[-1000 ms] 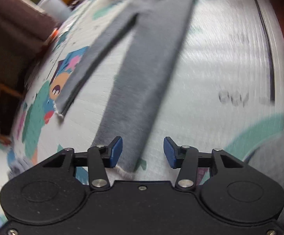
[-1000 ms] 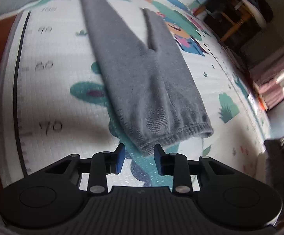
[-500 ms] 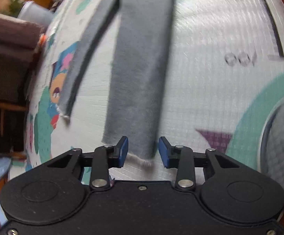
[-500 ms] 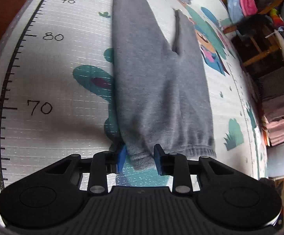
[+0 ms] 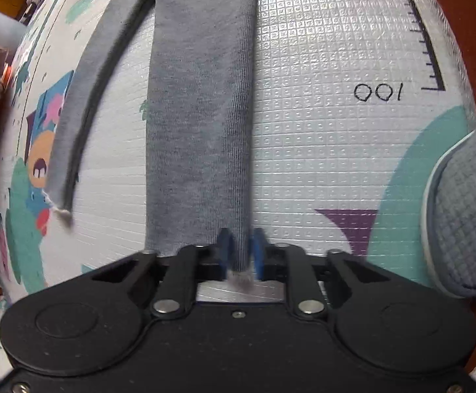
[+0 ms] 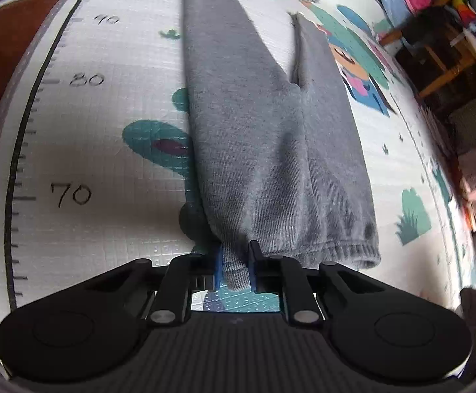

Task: Fold clothes

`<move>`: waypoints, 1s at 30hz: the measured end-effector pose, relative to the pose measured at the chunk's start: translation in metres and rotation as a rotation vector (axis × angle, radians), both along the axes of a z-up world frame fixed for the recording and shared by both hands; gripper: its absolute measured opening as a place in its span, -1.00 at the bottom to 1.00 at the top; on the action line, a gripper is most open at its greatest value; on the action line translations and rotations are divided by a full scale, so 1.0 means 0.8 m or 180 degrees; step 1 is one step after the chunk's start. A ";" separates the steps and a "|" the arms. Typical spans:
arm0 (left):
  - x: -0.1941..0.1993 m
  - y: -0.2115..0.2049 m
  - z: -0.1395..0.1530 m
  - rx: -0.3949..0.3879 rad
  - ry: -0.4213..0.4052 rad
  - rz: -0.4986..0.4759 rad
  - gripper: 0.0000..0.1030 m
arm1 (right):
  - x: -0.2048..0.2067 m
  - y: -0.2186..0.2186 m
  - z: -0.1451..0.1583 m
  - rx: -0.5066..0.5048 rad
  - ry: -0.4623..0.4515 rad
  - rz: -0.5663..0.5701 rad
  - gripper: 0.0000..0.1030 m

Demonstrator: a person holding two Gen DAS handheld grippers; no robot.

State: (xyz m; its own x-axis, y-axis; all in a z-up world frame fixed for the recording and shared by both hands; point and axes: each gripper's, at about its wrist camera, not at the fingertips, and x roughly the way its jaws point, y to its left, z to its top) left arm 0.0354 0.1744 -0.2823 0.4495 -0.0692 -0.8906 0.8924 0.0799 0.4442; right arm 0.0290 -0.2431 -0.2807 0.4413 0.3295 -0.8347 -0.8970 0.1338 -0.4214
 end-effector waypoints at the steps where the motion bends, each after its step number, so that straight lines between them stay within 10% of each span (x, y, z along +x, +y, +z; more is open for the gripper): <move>1: -0.002 0.001 0.000 -0.0010 -0.0050 0.0033 -0.93 | 0.001 0.000 0.002 0.0015 0.0038 -0.0031 -0.68; 14: -0.026 0.016 0.074 -0.0419 -0.0406 0.0387 -0.95 | -0.040 -0.019 0.072 0.0404 0.0427 -0.0407 -0.73; 30: 0.176 -0.013 0.113 -0.0612 -0.0698 0.0510 -0.95 | 0.131 -0.071 0.089 0.1203 0.1062 -0.1612 -0.74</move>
State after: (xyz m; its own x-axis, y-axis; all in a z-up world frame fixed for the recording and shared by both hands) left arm 0.1763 0.1637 -0.1921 0.6478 -0.1395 -0.7489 0.7464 0.3126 0.5875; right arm 0.1338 -0.2995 -0.2097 0.3576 0.4451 -0.8210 -0.7590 0.6507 0.0222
